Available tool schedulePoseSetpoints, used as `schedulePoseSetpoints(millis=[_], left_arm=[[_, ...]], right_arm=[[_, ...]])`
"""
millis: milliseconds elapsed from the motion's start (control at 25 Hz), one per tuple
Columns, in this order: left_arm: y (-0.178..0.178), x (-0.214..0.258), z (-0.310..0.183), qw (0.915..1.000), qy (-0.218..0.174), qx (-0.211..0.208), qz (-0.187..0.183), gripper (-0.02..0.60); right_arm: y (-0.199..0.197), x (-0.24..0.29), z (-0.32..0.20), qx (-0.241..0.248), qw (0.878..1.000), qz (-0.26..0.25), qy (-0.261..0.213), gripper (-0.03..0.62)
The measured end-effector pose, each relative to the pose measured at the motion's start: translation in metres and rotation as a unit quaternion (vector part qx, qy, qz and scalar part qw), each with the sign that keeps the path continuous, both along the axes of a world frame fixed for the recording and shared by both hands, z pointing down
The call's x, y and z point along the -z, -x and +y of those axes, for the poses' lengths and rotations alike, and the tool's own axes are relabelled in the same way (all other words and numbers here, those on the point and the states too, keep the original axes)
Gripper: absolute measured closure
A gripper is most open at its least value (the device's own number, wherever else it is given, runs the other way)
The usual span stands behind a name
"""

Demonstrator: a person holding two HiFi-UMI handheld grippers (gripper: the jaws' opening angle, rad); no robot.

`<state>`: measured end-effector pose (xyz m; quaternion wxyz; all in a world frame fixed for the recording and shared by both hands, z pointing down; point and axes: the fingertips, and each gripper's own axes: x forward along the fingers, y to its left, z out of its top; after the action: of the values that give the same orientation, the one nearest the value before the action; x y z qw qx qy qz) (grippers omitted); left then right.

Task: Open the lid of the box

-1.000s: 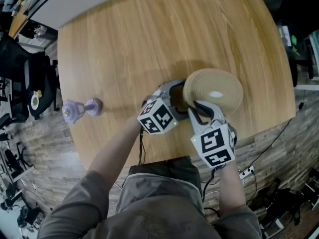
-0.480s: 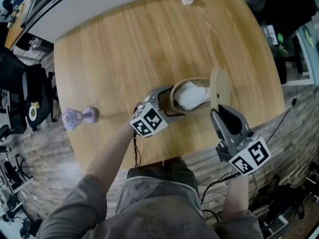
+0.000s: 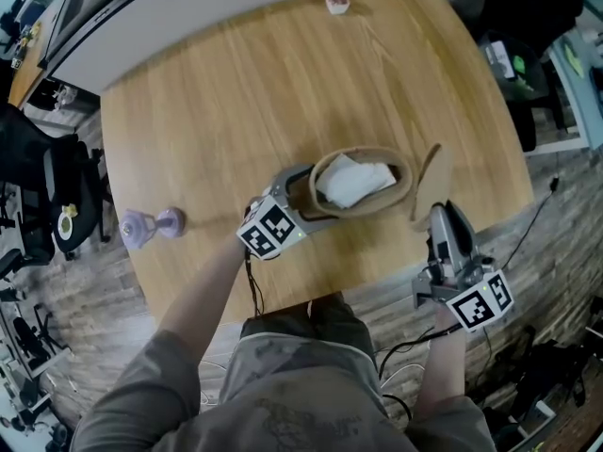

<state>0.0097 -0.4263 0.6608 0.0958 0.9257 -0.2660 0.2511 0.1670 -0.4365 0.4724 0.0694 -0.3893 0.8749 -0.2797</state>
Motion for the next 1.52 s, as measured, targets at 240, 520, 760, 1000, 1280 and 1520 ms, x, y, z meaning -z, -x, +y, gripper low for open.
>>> schedulePoseSetpoints(millis=[240,520,760,1000,1280,1520], left_arm=[[0.015,0.013,0.012,0.9992,0.024,0.03,-0.001,0.098],[0.051,0.091,0.023,0.9957,-0.015,0.091,-0.001,0.181],[0.083,0.206,0.026,0.9818,-0.076,0.166,0.053,0.322],[0.089,0.322,0.037,0.9609,-0.173,0.199,0.085,0.382],[0.076,0.393,0.07,0.9567,-0.216,0.181,0.072,0.385],[0.084,0.423,0.092,0.9437,-0.254,0.2,0.071,0.457]], right_arm=[[0.006,0.033,0.003,-0.006,0.999,0.023,-0.037,0.522],[0.022,0.109,0.02,0.006,0.994,0.036,-0.102,0.52],[0.038,0.189,0.048,0.017,0.983,0.037,-0.18,0.52],[0.049,0.25,0.08,0.025,0.971,0.032,-0.237,0.52],[0.053,0.301,0.109,0.023,0.954,0.039,-0.295,0.52],[0.047,0.317,0.128,0.018,0.948,0.045,-0.316,0.519]])
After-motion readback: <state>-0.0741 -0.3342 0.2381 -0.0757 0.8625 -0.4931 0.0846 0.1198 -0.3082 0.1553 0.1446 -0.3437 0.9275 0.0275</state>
